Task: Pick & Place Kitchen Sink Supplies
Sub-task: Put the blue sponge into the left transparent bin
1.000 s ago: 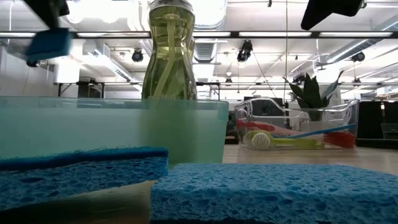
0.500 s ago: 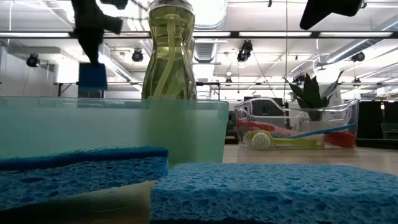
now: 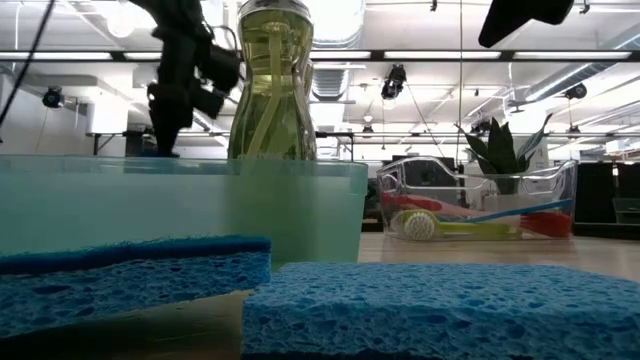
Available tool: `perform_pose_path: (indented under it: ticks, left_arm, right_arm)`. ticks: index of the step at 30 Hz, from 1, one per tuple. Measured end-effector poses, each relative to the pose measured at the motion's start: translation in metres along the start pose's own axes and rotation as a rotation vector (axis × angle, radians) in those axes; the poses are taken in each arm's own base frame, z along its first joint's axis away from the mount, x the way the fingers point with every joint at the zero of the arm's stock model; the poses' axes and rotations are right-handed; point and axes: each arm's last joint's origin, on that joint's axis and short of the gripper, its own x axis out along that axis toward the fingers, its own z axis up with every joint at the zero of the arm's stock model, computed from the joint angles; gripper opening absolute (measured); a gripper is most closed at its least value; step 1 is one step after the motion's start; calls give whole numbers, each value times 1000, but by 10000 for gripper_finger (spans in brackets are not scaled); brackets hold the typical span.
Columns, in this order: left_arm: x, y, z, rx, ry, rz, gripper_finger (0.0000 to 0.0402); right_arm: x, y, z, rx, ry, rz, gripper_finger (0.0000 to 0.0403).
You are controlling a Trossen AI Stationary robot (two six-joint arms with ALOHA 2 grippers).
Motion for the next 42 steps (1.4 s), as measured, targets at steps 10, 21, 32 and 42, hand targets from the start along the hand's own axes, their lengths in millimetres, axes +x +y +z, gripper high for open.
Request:
perform_pose_path:
  ticks: [10, 21, 32, 42]
  left_arm:
    - [35, 21, 17, -139, 53, -72, 0]
    - [67, 16, -1, -122, 124, -118, 0]
    - [91, 11, -8, -104, 128, -106, 4]
    - [90, 16, -3, -116, 94, -16, 5]
  right_arm:
    - [-2, -2, 2, -19, -57, -35, 8]
    - [-11, -10, 5, -40, -116, -54, 8]
    - [-12, -12, 5, -36, -118, -65, 8]
    - [-12, -12, 6, -11, -123, -66, 8]
